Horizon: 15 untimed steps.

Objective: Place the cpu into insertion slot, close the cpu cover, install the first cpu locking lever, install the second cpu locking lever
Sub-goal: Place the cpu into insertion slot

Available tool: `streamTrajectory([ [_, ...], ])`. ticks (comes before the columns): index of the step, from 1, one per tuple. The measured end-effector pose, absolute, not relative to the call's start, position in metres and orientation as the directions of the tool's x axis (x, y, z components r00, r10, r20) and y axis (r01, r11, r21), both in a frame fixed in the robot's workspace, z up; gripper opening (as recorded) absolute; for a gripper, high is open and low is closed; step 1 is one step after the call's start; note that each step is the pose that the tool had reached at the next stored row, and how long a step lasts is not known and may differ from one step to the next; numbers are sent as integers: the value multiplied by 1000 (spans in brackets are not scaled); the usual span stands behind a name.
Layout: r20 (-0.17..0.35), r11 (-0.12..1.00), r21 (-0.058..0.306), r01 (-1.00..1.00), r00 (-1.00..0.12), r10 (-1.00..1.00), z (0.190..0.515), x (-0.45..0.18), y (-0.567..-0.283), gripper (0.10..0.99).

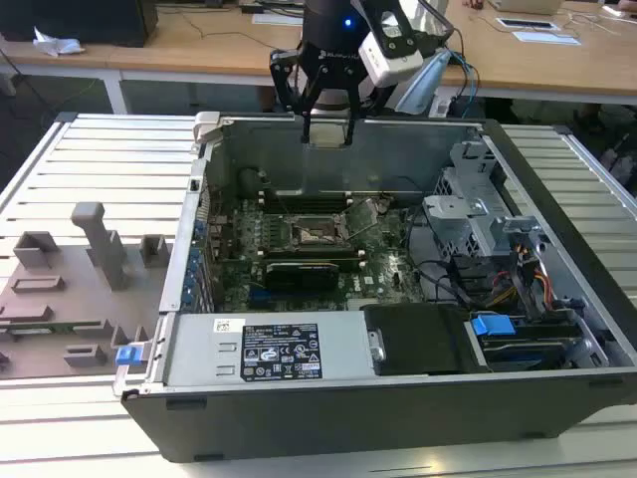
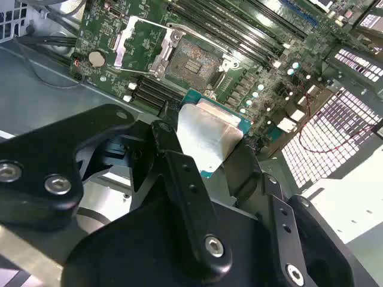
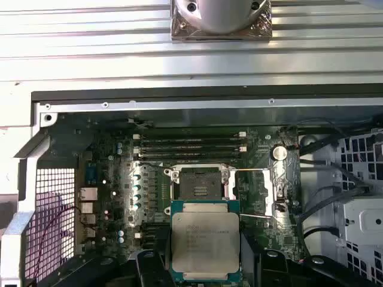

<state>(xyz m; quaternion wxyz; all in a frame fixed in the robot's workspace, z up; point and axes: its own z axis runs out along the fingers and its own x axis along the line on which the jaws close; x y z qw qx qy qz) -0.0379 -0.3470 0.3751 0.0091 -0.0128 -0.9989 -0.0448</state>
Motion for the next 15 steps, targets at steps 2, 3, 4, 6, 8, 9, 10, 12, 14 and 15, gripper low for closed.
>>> streamTrajectory([
  [2,19,996,89,26,-1000,25,374,-38,-347,545],
  [3,19,996,89,26,-1000,25,372,-38,-347,545],
  [4,19,996,89,26,-1000,25,371,-38,-347,545],
  [6,19,996,89,26,-1000,25,369,-38,-347,545],
  [8,19,996,89,26,-1000,25,367,-38,-347,545],
  [9,19,996,89,26,-1000,25,365,-38,-347,545],
  [10,19,996,89,26,-1000,25,364,-38,-347,545],
  [12,19,996,89,26,-1000,25,361,-38,-347,545],
  [14,19,996,89,26,-1000,25,357,-38,-347,545],
  [15,19,996,89,26,-1000,25,355,-38,-347,545],
])
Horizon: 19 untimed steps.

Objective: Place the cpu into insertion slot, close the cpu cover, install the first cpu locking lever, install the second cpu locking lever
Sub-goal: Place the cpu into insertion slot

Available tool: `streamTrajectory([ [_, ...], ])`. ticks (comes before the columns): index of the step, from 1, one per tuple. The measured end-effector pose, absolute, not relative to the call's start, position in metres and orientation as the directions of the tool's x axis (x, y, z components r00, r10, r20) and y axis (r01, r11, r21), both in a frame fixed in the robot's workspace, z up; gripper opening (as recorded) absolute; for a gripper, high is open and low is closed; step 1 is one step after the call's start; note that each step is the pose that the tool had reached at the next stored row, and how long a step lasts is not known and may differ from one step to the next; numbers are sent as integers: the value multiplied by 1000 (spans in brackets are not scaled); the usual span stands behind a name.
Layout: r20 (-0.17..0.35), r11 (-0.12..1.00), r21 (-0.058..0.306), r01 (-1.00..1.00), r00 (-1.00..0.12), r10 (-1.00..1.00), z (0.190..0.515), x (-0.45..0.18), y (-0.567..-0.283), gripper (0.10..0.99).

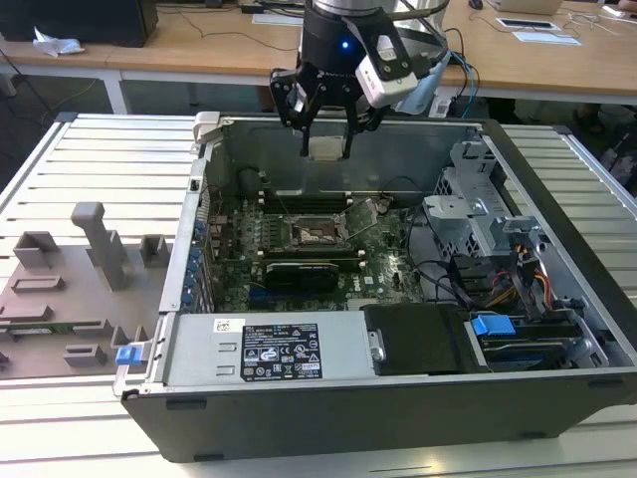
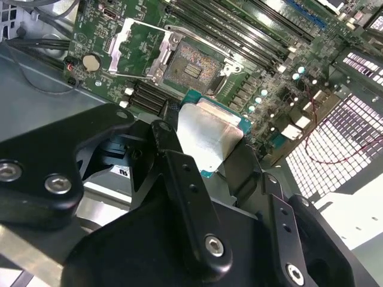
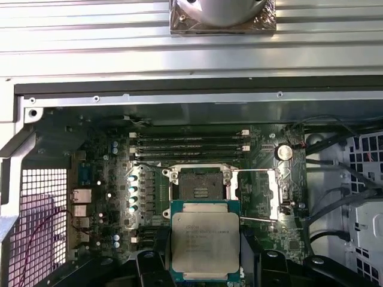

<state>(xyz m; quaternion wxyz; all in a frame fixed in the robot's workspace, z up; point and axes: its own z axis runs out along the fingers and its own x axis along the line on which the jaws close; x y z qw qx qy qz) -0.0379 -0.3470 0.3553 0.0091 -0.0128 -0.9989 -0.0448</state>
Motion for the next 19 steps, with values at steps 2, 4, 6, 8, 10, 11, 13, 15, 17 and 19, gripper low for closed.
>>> streamTrajectory([
  [2,19,996,89,26,-1000,25,354,-38,-347,545],
  [4,19,996,89,26,-1000,25,353,-38,-347,545],
  [6,19,996,89,26,-1000,25,351,-38,-347,545],
  [8,19,996,89,26,-1000,25,349,-38,-347,545],
  [10,19,996,89,26,-1000,25,347,-38,-347,545],
  [11,19,996,89,26,-1000,25,346,-38,-347,545],
  [13,19,996,86,27,-1000,25,342,-38,-346,545],
  [15,19,997,75,25,-1000,23,338,-37,-342,545],
  [17,19,998,64,22,-1000,21,337,-35,-336,545],
  [19,19,998,57,20,-1000,19,336,-32,-331,545],
])
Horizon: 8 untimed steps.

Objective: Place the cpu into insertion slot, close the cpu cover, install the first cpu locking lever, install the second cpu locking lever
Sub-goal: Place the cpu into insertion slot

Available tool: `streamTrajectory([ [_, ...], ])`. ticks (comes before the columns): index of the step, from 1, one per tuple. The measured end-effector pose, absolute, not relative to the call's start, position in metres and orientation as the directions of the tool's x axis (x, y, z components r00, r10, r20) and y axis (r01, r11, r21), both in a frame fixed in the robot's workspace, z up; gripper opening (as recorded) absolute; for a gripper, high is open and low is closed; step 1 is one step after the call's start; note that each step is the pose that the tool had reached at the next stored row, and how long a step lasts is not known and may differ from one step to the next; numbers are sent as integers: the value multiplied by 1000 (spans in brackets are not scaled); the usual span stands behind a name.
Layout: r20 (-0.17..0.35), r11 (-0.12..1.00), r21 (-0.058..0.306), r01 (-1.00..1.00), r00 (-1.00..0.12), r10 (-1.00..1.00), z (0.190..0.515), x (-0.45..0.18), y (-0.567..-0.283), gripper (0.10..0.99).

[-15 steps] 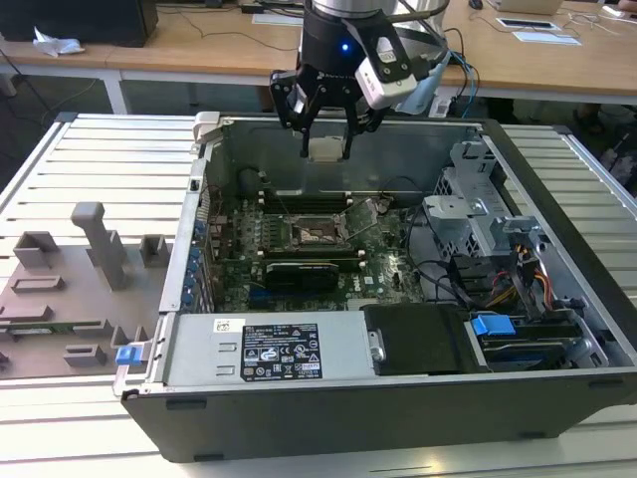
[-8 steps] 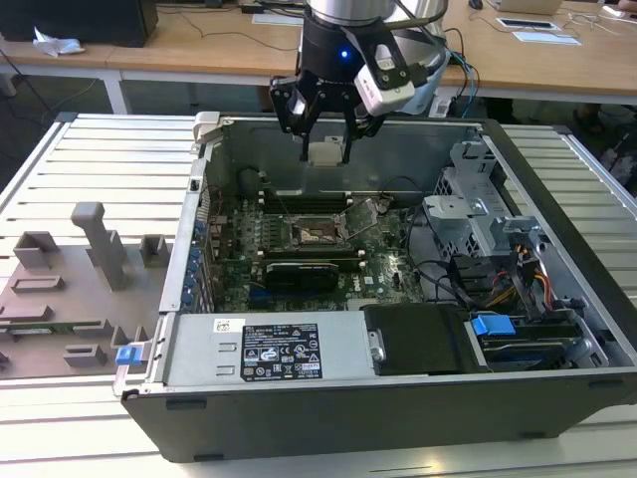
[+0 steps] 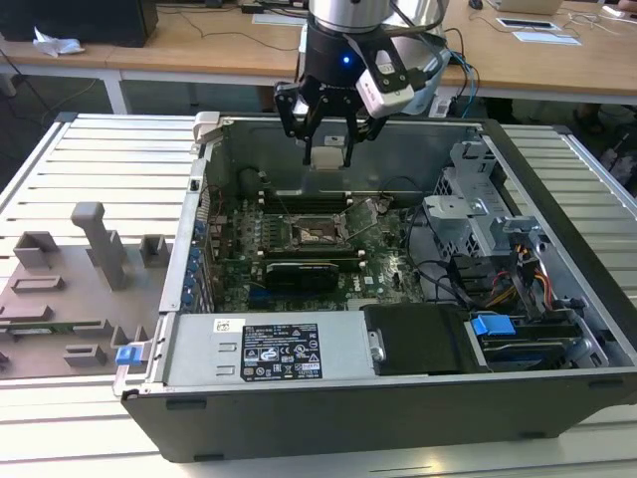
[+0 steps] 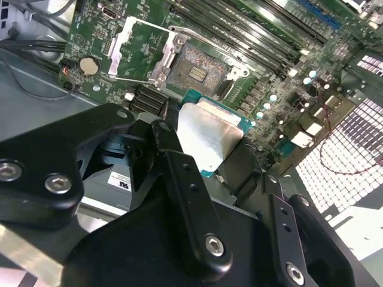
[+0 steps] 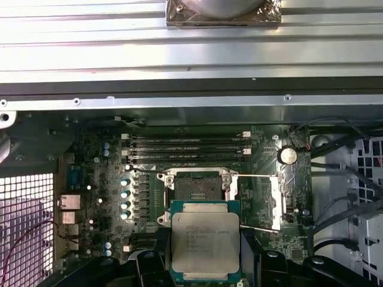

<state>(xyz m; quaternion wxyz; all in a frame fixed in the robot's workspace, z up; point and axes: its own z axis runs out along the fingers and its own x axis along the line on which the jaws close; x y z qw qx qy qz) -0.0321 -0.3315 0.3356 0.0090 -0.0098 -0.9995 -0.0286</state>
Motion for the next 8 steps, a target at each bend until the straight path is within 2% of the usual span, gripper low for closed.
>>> streamTrajectory([
  [8,20,999,51,19,-1000,18,327,-26,-328,545],
])
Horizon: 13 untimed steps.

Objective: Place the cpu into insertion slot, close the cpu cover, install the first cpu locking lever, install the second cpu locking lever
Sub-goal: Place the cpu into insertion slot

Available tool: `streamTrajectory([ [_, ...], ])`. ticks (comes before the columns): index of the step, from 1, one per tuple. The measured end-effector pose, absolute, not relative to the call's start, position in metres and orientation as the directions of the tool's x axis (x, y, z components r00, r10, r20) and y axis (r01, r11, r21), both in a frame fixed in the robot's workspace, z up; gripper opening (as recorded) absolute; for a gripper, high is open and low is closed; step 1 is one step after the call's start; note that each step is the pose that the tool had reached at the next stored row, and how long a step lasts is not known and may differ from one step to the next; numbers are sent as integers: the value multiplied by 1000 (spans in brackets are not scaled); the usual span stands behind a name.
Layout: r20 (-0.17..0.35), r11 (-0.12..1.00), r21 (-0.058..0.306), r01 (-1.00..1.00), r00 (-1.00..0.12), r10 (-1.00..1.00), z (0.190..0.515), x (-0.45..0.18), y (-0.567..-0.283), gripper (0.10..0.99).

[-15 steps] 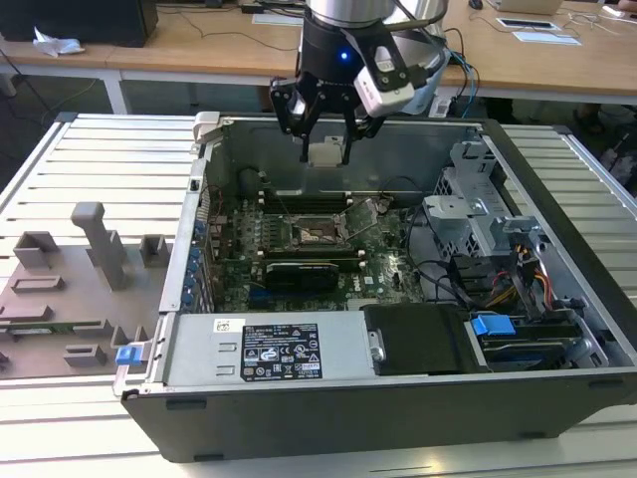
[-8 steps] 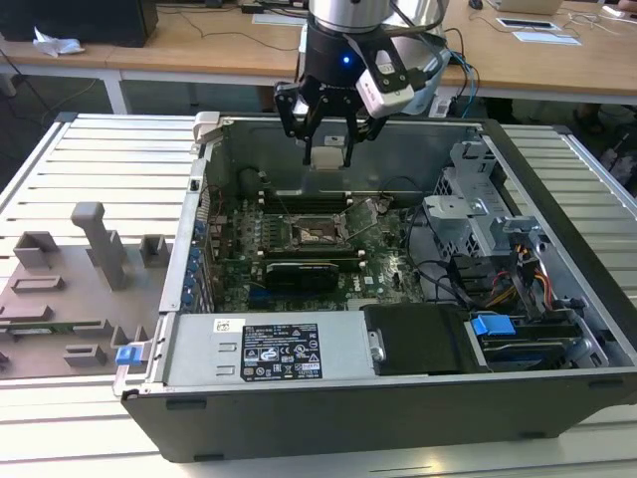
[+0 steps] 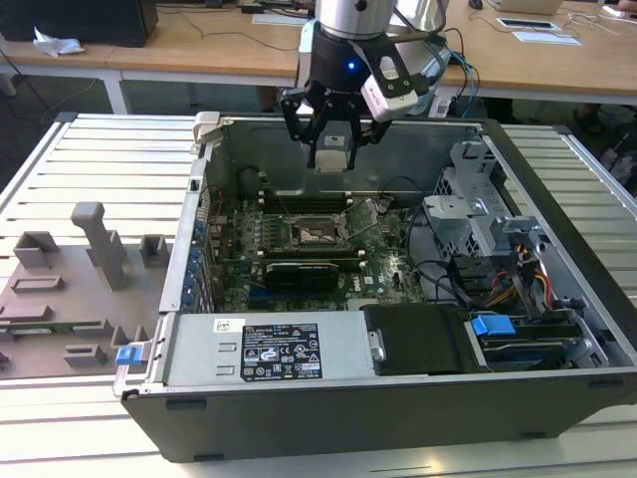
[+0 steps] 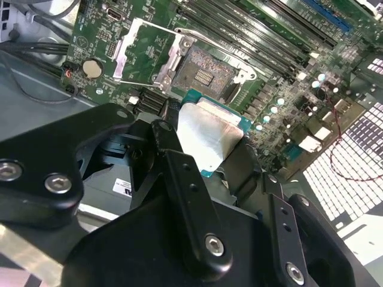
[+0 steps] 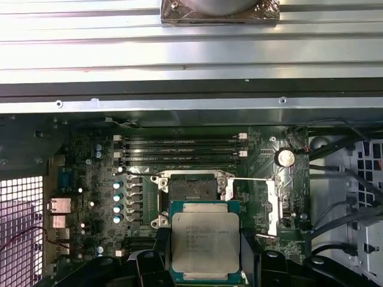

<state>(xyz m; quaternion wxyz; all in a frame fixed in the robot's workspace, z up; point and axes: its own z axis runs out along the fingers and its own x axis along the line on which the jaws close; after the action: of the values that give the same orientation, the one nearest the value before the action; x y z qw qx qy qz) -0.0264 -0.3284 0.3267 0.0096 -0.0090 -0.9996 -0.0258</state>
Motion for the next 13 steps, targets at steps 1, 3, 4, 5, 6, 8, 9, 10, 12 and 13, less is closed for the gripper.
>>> streamTrajectory([
  [1,20,999,51,19,-1000,18,325,-26,-328,545],
  [3,20,999,51,18,-1000,17,322,-26,-328,545],
  [4,20,999,51,19,-1000,18,320,-26,-328,545],
  [5,20,999,51,19,-1000,18,318,-26,-328,545],
  [6,20,999,51,19,-1000,18,315,-26,-328,545],
  [8,21,999,51,19,-1000,18,312,-26,-328,545],
  [9,20,999,51,19,-1000,18,311,-26,-328,545],
  [10,21,999,51,19,-1000,18,310,-25,-328,545],
  [12,21,999,51,19,-1000,18,308,-25,-328,545],
  [13,21,999,51,19,-1000,18,306,-25,-328,545],
])
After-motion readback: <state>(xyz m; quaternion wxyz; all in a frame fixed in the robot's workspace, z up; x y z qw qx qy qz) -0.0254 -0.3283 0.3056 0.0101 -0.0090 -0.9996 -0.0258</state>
